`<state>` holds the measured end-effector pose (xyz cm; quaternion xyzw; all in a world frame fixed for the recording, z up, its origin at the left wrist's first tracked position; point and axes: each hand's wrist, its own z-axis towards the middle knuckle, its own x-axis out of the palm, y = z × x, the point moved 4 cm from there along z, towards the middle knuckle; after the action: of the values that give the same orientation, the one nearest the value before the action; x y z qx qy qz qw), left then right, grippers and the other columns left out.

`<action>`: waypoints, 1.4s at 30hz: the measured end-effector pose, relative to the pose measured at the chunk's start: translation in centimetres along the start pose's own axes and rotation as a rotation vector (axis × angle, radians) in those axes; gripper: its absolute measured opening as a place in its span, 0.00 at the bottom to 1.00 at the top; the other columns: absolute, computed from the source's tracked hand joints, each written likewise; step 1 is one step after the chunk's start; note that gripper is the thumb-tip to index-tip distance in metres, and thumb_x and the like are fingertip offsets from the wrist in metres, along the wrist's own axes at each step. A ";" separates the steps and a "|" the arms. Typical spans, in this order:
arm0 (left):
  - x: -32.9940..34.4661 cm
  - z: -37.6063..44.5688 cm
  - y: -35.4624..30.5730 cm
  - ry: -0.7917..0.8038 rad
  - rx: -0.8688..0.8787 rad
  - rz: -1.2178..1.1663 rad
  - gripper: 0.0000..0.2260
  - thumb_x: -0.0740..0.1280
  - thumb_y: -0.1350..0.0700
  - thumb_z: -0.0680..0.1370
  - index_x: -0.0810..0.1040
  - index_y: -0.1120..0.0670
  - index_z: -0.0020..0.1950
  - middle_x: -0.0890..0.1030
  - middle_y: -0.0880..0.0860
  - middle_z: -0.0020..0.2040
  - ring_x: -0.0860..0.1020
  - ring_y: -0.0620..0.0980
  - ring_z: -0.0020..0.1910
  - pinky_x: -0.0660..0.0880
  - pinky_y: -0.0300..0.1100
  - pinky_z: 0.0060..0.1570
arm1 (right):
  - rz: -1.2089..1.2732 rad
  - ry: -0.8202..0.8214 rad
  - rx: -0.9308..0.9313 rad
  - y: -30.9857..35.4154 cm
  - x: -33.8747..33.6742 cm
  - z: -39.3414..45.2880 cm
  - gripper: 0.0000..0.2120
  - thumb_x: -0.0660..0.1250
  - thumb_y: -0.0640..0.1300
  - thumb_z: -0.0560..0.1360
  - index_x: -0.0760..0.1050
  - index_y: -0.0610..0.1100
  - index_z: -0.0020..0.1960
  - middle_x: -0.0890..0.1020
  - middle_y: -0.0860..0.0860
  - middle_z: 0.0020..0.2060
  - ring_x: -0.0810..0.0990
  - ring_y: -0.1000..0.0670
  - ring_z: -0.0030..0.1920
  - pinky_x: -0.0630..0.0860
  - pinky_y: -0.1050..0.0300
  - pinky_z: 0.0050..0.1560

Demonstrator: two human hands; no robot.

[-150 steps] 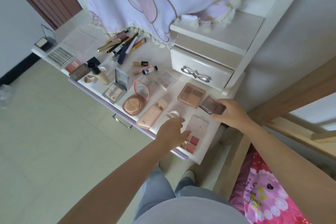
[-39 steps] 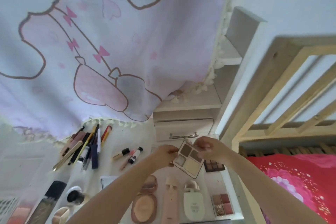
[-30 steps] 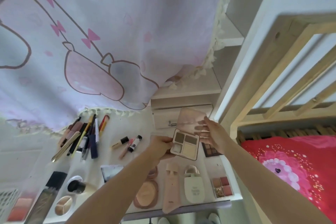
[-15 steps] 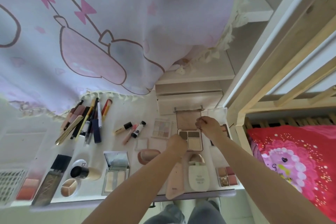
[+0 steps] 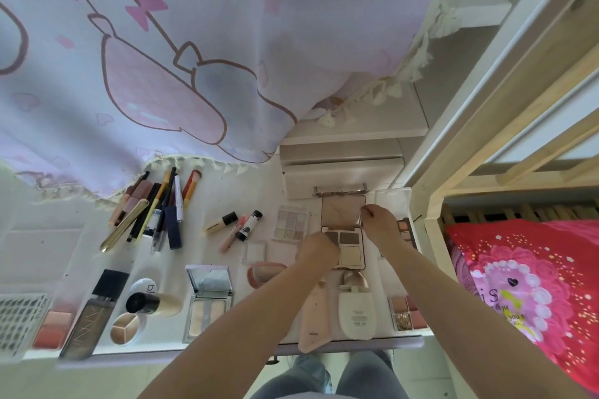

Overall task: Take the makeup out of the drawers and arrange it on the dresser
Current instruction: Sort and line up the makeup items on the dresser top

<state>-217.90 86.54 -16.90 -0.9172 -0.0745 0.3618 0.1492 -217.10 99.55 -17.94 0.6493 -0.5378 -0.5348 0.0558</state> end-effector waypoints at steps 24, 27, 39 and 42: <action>-9.1 -2.6 12.0 -0.447 0.175 0.149 0.19 0.57 0.58 0.78 0.66 0.56 0.69 0.70 0.55 0.66 0.69 0.55 0.64 0.66 0.42 0.61 | -0.625 0.294 -0.552 6.8 9.6 -1.6 0.23 0.69 0.47 0.69 0.69 0.40 0.60 0.70 0.44 0.60 0.67 0.45 0.62 0.64 0.58 0.58; -9.7 -2.3 12.1 -0.324 0.155 -0.114 0.23 0.63 0.54 0.77 0.64 0.57 0.71 0.69 0.55 0.68 0.69 0.53 0.66 0.64 0.41 0.65 | -0.464 0.310 -0.563 7.9 7.8 -2.4 0.22 0.72 0.46 0.67 0.72 0.41 0.58 0.74 0.46 0.58 0.70 0.47 0.60 0.64 0.60 0.54; -13.4 -5.2 6.3 0.026 0.624 -0.886 0.24 0.74 0.49 0.62 0.76 0.51 0.57 0.82 0.45 0.50 0.79 0.43 0.50 0.76 0.34 0.48 | 0.067 0.319 -0.709 14.5 -2.1 -7.8 0.14 0.71 0.48 0.60 0.74 0.61 0.43 0.77 0.62 0.46 0.74 0.73 0.47 0.69 0.79 0.47; -13.7 -5.5 5.4 0.076 0.675 -1.046 0.29 0.79 0.48 0.53 0.77 0.51 0.52 0.84 0.44 0.44 0.81 0.42 0.46 0.78 0.34 0.47 | 0.107 0.279 -0.704 14.6 -3.2 -8.6 0.16 0.71 0.52 0.61 0.76 0.57 0.49 0.75 0.64 0.48 0.73 0.75 0.47 0.64 0.83 0.48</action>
<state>-223.94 76.90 -6.05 -0.6738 -0.3900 0.2118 0.5908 -219.44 91.59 -2.82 0.6279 -0.3417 -0.5897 0.3758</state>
